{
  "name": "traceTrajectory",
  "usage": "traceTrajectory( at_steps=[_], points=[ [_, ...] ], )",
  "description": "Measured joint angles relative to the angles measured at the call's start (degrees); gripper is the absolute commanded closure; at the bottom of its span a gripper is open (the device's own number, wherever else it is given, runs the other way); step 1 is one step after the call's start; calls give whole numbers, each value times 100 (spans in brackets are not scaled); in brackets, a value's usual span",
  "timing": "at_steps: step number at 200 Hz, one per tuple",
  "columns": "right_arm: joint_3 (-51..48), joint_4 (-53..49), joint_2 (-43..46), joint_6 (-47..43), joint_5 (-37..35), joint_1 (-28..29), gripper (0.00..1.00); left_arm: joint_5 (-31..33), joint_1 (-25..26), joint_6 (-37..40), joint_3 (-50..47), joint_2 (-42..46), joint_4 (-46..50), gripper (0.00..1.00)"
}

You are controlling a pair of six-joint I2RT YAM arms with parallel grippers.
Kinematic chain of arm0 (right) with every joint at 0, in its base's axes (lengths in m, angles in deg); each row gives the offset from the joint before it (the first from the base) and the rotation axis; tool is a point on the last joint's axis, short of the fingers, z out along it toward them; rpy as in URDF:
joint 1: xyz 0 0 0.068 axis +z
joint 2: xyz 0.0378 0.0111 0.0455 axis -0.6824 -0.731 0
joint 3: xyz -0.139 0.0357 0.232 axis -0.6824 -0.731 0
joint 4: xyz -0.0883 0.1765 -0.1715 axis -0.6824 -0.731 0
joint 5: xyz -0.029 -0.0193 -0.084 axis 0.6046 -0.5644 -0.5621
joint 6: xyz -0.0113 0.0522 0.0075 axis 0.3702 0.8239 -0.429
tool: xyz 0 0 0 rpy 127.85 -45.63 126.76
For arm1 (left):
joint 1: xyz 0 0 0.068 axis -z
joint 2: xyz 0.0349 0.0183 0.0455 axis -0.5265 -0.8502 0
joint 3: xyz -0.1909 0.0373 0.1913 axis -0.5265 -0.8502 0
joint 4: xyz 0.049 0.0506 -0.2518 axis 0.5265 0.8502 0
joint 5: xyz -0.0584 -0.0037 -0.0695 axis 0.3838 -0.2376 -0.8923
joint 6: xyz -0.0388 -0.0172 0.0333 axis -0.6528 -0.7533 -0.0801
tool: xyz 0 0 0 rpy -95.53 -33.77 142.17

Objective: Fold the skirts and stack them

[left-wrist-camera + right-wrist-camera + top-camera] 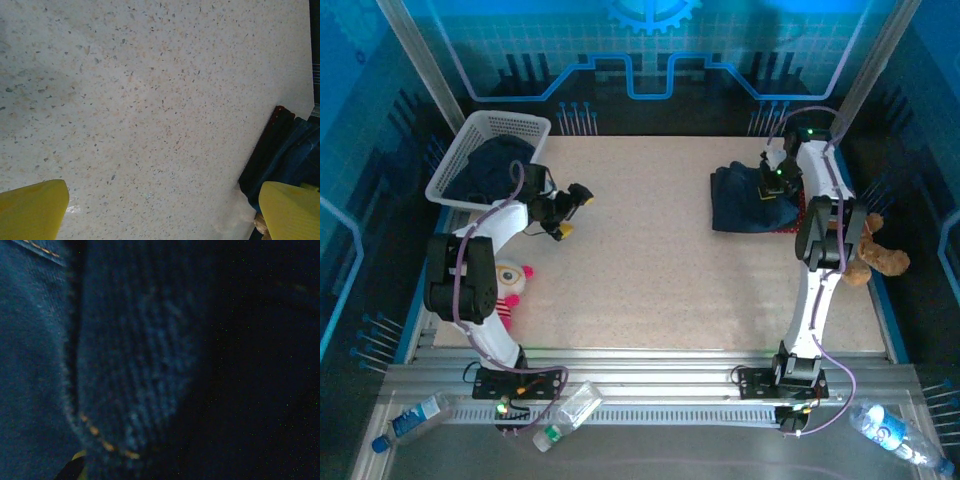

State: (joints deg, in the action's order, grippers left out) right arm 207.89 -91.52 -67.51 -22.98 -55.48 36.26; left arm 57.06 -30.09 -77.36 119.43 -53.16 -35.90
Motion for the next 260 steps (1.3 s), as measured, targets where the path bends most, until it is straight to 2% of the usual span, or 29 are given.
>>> traceTrajectory(
  at_steps=[43, 63, 82, 92, 102, 112, 115, 143, 154, 182, 196, 231, 260],
  points=[
    [131, 109, 0, -151, 0, 35, 100, 0, 0, 0, 0, 0, 39, 1],
    [201, 133, 0, -212, -46, 37, 89, 2, 0, 0, 2, 0, 42, 1],
    [240, 149, 22, -236, -361, 81, 65, 2, 0, 0, 2, 0, 46, 1],
    [293, 175, 39, -72, -822, 155, 47, 0, 0, 0, 2, 0, 46, 1],
    [328, 256, 81, -4, -1368, 232, 36, 0, 0, 0, 2, 0, 48, 1],
    [369, 295, 160, 190, -1882, 315, 4, 2, 0, 0, 2, 0, 50, 1],
    [385, 295, 179, 186, -2004, 341, 0, 0, 0, 0, 2, 0, 50, 1],
    [459, 188, 487, 608, -2540, 424, 0, 0, 0, 2, 2, 0, 59, 1],
    [448, 116, 627, 691, -2264, 409, 0, 0, 0, 2, 2, 0, 59, 1],
    [155, 74, 839, 868, -1054, 424, 0, 0, 0, 4, 2, -7, 59, 1],
    [17, 92, 787, 964, -778, 448, 0, 0, 0, 2, 2, -20, 59, 1],
    [92, 286, 79, 1154, -715, 433, 0, 0, 0, 7, 2, -48, 59, 1],
    [769, 184, -1012, 1099, -588, 372, 0, 0, 0, 15, 2, -50, 59, 1]
  ],
)
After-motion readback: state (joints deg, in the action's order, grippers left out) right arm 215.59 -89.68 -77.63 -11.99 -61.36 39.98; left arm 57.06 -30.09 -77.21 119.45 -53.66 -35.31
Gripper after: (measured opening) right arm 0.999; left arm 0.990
